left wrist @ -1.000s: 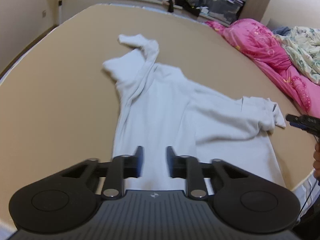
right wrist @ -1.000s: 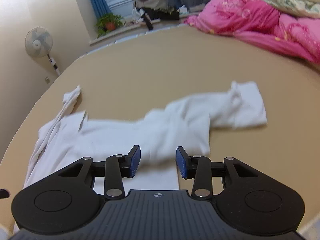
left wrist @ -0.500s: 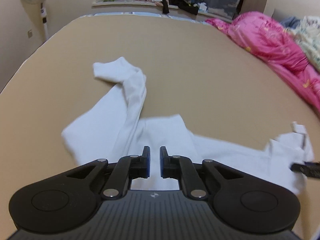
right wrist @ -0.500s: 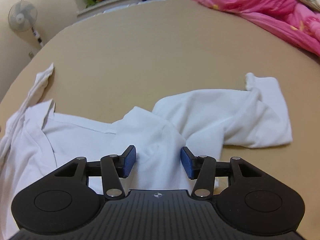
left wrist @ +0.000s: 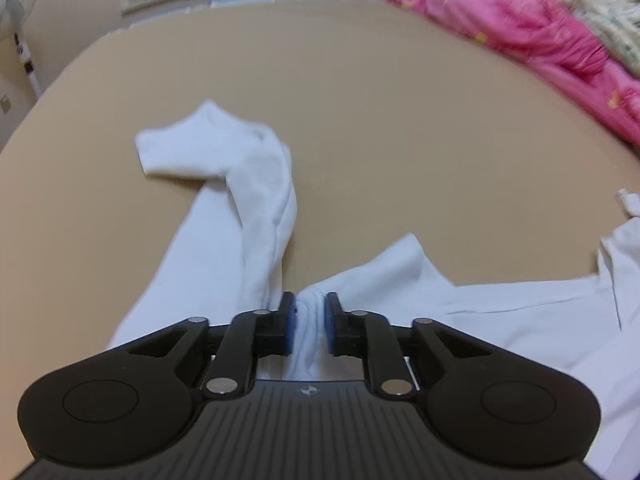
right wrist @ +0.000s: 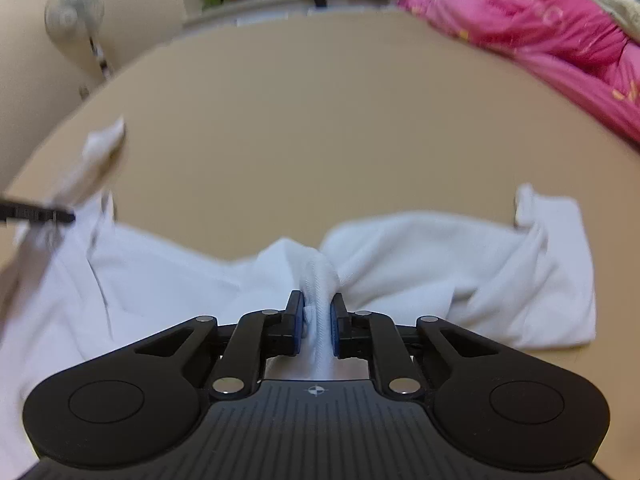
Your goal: Fold small clothes
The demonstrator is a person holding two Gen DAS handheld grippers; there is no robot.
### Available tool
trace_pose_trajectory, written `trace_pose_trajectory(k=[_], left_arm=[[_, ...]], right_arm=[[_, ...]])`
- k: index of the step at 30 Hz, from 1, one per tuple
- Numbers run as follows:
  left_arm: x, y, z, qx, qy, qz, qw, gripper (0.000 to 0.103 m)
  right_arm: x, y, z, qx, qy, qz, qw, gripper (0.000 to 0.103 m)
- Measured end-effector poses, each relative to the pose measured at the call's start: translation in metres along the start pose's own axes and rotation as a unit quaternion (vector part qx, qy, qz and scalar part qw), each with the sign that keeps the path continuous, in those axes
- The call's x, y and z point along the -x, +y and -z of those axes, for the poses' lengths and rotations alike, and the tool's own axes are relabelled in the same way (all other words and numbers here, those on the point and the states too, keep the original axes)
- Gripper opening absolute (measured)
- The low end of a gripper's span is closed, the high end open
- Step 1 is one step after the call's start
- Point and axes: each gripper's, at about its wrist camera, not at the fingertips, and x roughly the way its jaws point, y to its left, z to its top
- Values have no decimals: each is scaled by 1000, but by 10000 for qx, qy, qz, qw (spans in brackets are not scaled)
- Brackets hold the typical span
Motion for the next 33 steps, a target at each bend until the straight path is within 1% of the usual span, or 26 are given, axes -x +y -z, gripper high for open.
trace_pose_trajectory(k=[2, 4, 6, 7, 8, 9, 10, 11, 12, 13, 15, 16, 17, 18, 19, 20, 21, 22, 23, 24, 25, 27, 28, 29, 31, 33], left_arm=[[14, 10, 1, 87, -244, -35, 9997, 13], [27, 31, 0, 548, -510, -178, 9970, 13], [34, 51, -2, 1016, -731, -380, 9914, 14], [34, 58, -3, 1204, -775, -516, 9883, 21], [32, 61, -6, 1314, -700, -803, 9856, 24], [28, 63, -7, 1350, -516, -1058, 9838, 28], [27, 64, -7, 1352, -291, -1027, 9851, 29], [33, 62, -5, 1380, -263, -920, 9858, 29], [44, 58, -1, 1362, -368, -851, 9863, 29], [60, 50, 5, 1265, -558, -739, 9876, 31], [87, 34, 23, 1111, -824, -342, 9898, 42], [93, 22, 34, 1058, -796, -63, 9912, 48], [92, 15, 47, 984, -664, 188, 9928, 48], [87, 7, 60, 911, -489, 298, 9942, 48], [75, 1, 73, 829, -256, 233, 9960, 48], [60, -3, 87, 764, 101, -35, 9970, 44], [52, -5, 96, 768, 299, -190, 9964, 43], [62, -9, 97, 860, 167, -254, 9958, 43], [73, -13, 92, 963, 267, -271, 9946, 44], [87, -16, 88, 1062, 318, -221, 9936, 44], [106, -20, 86, 1104, 206, -138, 9936, 45], [152, -34, 90, 953, -12, -264, 9951, 51], [173, -42, 92, 850, -90, -383, 9956, 58], [195, -48, 99, 816, -184, -458, 9954, 66], [235, -56, 121, 865, -442, -437, 9943, 73], [263, -62, 152, 898, -743, -501, 9919, 74]], right_arm=[[15, 2, -13, -20, -380, -201, 9991, 12], [26, 8, -31, 107, -868, -236, 9959, 11], [25, 22, -56, 367, -1355, -317, 9896, 12], [18, 30, -67, 520, -1502, -246, 9870, 12], [7, 38, -79, 613, -1588, -174, 9853, 14], [-12, 44, -89, 652, -1629, -158, 9844, 23], [-32, 48, -94, 698, -1518, -78, 9859, 30], [-61, 49, -98, 715, -1003, 219, 9921, 37], [-77, 47, -98, 613, -545, 487, 9954, 37], [-81, 42, -95, 382, -345, 582, 9970, 37], [-59, 26, -81, -25, -652, 281, 9975, 35], [-43, 19, -71, -125, -753, 178, 9969, 35], [-30, 14, -61, -154, -788, 114, 9967, 36], [-19, 9, -50, -138, -804, 31, 9967, 37], [-11, 4, -40, -92, -791, -22, 9968, 37], [-2, -3, -29, -64, -753, 13, 9971, 37], [5, -8, -22, -101, -739, 89, 9972, 38], [12, -20, -15, -221, -755, 175, 9967, 38], [20, -34, -11, -428, -789, 274, 9956, 39], [30, -52, -7, -797, -860, 375, 9924, 40], [40, -73, -1, -1211, -970, 449, 9869, 41], [55, -113, 14, -2008, -1207, 623, 9702, 41], [61, -130, 20, -2350, -1282, 724, 9608, 41], [65, -146, 25, -2666, -1341, 845, 9507, 42], [69, -171, 35, -3106, -1439, 952, 9348, 42], [69, -184, 46, -3306, -1469, 866, 9282, 42]])
